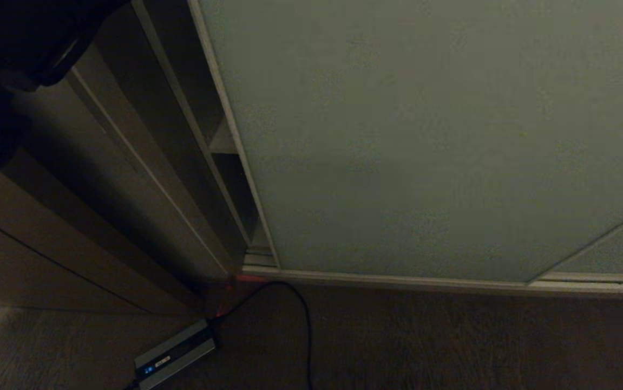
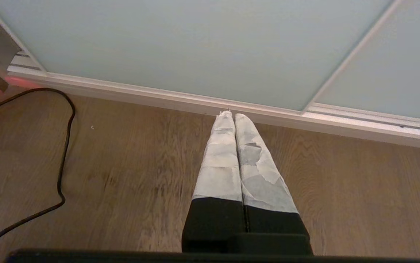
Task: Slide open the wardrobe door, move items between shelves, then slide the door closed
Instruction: Open the door
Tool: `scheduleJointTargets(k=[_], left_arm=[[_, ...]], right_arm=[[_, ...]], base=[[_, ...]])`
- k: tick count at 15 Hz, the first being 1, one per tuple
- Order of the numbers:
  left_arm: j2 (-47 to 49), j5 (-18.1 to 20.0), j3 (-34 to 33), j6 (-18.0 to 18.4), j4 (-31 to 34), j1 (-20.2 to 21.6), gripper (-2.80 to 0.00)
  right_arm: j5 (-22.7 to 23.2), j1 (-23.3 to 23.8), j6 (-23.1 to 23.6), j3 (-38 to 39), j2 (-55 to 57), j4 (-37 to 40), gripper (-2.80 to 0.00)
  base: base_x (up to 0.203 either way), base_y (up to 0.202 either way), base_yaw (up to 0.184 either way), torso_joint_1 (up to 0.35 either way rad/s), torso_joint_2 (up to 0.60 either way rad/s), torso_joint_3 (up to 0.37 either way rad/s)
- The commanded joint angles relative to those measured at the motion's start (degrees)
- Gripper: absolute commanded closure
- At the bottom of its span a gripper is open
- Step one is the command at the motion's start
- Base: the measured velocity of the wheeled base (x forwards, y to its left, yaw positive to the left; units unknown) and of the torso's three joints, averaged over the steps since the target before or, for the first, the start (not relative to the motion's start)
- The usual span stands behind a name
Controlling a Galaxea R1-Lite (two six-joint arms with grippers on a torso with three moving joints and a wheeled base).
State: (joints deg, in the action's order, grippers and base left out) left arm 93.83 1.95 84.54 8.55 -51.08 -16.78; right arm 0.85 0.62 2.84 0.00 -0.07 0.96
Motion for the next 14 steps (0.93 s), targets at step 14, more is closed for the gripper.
scheduleJointTargets(k=[14], left_arm=[[20.86, -4.33, 25.28, 5.84, 4.36, -11.77, 0.0]], right_arm=[[0.01, -0.01, 0.06, 0.19, 0.07, 0.0, 0.0]], base=[[0.0, 0.0, 0.0, 0.0, 0.0, 0.0]])
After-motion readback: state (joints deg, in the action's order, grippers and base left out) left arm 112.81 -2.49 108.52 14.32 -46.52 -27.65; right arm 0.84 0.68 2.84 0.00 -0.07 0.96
